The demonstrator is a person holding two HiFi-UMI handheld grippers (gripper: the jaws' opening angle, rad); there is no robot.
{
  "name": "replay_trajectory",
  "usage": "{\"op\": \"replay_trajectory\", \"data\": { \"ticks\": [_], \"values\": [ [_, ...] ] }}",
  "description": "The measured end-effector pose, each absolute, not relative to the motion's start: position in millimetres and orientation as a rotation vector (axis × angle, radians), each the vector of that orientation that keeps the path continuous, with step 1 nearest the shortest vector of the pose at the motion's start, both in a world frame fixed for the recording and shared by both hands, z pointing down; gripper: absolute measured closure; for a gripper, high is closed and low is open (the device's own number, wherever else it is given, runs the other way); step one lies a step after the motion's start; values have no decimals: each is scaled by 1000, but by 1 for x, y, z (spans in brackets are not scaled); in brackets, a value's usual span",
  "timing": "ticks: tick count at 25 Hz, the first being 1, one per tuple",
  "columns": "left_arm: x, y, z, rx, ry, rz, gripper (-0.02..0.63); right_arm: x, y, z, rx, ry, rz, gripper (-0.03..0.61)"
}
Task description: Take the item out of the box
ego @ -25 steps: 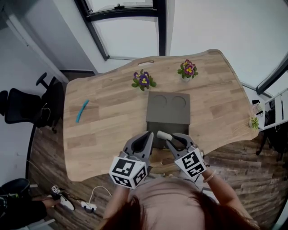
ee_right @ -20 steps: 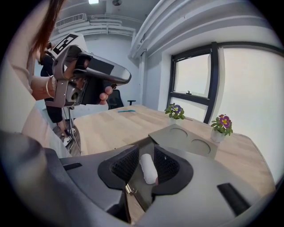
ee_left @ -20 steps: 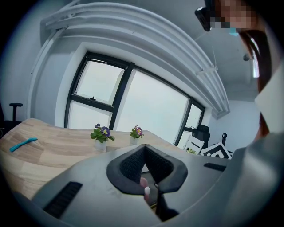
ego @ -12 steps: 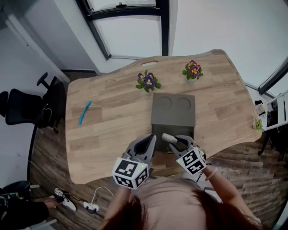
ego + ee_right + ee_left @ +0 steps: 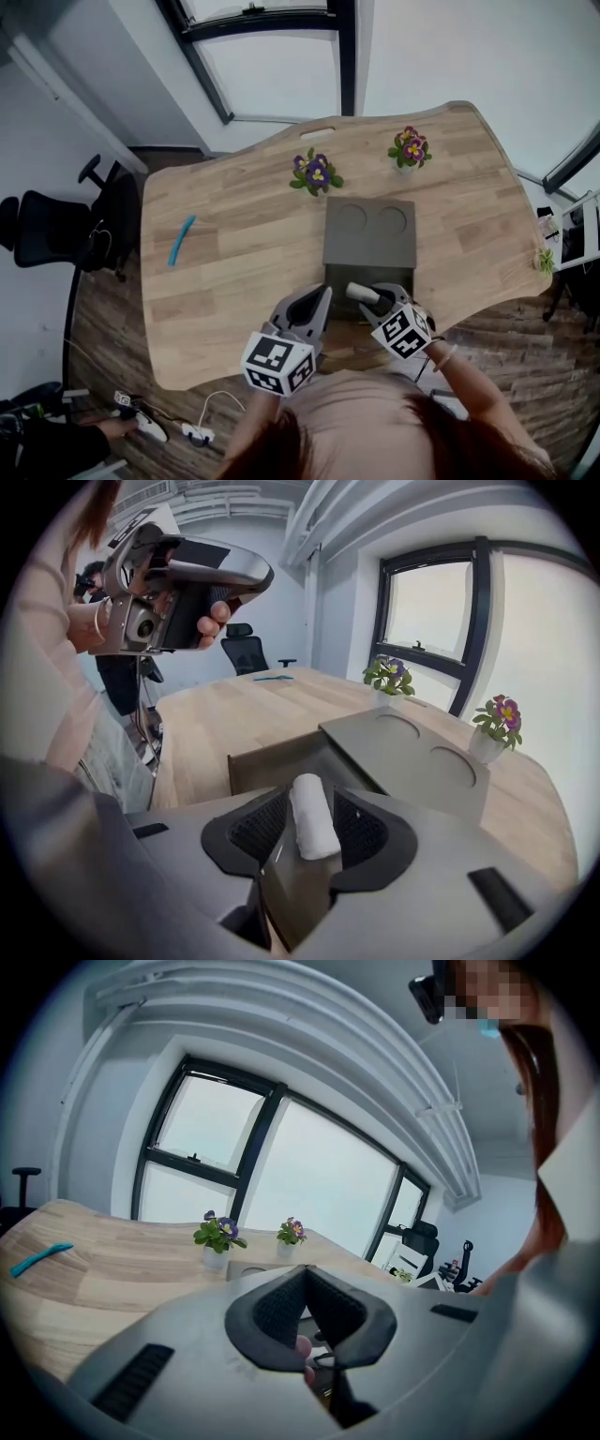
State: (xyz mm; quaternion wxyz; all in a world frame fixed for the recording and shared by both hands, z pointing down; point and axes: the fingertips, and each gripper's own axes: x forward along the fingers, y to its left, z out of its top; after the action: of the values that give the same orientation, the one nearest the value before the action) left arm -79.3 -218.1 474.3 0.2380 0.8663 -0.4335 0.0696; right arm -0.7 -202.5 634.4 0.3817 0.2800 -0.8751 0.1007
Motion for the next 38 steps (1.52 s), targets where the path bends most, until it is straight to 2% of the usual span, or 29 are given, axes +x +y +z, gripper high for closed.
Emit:
{"op": "replay_trajectory", "data": {
  "ticks": [22,32,38],
  "values": [
    [-95,-236,489,2351,-1160,199,621,-6,-206,683,540,-2050,262,413],
    [-98,-242,492,2341,-1158,200,621,-6,-208,691,518,-2028,301,416],
    [-98,-242,492,2346,-1162,200,621,-7,-207,691,511,-2032,319,439]
  ]
}}
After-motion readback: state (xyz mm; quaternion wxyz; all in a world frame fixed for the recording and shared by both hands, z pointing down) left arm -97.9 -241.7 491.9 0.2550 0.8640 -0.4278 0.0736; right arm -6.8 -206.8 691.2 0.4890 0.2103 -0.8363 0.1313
